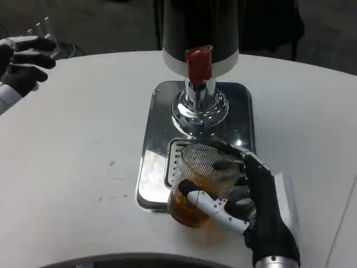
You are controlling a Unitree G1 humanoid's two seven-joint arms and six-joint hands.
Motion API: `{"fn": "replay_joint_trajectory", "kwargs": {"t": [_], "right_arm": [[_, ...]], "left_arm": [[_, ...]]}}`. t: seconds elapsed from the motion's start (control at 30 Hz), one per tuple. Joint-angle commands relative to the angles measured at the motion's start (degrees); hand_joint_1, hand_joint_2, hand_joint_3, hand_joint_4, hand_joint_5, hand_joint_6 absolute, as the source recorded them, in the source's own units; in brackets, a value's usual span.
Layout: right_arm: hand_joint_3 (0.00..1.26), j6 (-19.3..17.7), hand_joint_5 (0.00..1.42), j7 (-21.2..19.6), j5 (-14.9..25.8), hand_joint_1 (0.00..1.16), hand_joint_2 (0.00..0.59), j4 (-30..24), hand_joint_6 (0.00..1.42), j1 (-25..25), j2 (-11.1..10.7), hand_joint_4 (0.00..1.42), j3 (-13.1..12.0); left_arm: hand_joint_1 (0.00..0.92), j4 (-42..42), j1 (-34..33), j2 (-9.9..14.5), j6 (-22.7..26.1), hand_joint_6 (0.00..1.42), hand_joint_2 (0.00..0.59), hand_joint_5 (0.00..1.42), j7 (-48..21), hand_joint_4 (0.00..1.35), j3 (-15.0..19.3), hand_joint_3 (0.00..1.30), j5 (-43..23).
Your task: Grasp the cup under the faucet to collect the drink, then remove the cup.
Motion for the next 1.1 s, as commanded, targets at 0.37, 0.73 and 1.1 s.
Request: {"fn": "replay_joint_trajectory", "kwargs": {"t": [0.37, 0.73, 1.1], "right_arm": [[0.69, -1.5, 0.86, 0.2, -2.5, 0.76, 0.222, -5.7, 0.81, 0.3, 3.2, 0.77, 0.5], [0.70, -2.8, 0.88, 0.6, -5.2, 0.76, 0.220, -6.6, 0.82, 0.3, 2.0, 0.77, 0.6], [0.71, -3.3, 0.90, 0.8, -6.2, 0.77, 0.212, -6.8, 0.85, -0.1, 1.8, 0.78, -0.5]], "left_arm": [[0.000, -0.6, 7.2, 1.8, -2.8, 0.43, 0.118, 0.37, 1.7, 0.33, -0.1, 0.29, 4.5], [0.000, 0.8, 13.5, 2.1, -6.6, 0.36, 0.118, 0.28, 6.2, 0.25, -2.8, 0.25, 14.8], [0.000, -2.0, 15.5, 3.0, -5.0, 0.31, 0.118, 0.21, 7.8, 0.17, -5.4, 0.22, 19.7]]}}
